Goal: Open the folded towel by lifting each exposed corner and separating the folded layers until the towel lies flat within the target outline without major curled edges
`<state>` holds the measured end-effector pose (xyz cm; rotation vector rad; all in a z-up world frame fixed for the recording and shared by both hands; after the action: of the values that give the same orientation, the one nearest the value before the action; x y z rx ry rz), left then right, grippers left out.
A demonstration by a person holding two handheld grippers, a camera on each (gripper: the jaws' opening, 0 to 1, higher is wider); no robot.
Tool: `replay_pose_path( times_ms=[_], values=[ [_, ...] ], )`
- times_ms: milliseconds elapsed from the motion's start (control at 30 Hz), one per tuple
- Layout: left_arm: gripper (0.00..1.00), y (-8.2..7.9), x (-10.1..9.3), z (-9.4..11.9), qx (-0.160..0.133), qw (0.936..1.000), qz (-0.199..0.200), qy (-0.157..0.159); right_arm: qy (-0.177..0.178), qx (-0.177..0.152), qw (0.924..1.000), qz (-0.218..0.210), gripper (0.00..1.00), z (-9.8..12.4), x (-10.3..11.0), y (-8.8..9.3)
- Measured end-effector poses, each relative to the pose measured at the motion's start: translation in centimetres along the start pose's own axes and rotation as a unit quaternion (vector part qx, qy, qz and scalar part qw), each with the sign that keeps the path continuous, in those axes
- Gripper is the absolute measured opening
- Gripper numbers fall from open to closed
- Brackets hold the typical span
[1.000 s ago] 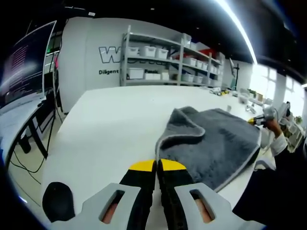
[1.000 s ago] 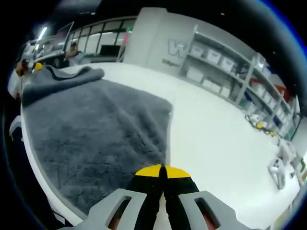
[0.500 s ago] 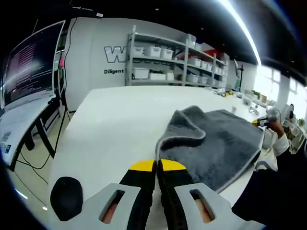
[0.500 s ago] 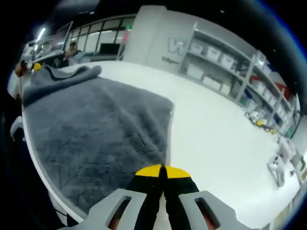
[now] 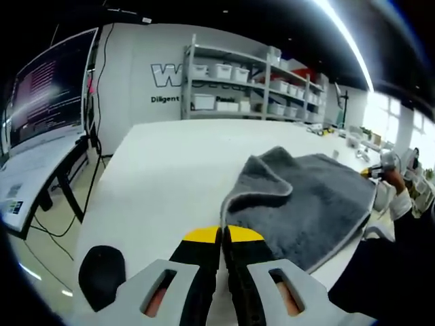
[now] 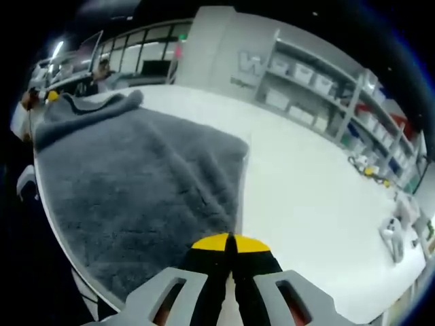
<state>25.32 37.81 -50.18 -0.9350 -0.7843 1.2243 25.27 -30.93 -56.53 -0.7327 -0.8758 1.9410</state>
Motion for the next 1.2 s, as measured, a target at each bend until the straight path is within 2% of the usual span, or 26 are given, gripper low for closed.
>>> replay_pose_path(
  times_ms=[567,900,1200],
  values=[
    [0.02,0.4,0.7,0.3,0.012,0.9998,-0.007,-0.013,-0.007,-0.005,1.0,0.002,0.0,0.1,0.1,0.1],
    [0.02,1.0,1.1,0.4,0.03,0.9993,-0.011,-0.019,-0.009,-0.007,0.9999,0.003,0.0,0.1,0.0,0.1],
    [0.02,1.1,1.4,0.6,0.031,0.999,-0.013,-0.03,-0.011,-0.008,0.9999,0.007,0.0,0.1,-0.1,0.1]
  ],
)
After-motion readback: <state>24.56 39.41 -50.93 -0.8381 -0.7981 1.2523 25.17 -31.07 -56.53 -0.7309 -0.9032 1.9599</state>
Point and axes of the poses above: the point that each gripper's makers call its tool centre point, and the gripper's own axes: z roughly backward along the fingers, x roughly to its left, y roughly out of its underside, the point moved 7 cm from there along z, roughly backward along the fingers, and after that the axes turned 11 degrees about -y, right-handed, at the moved point
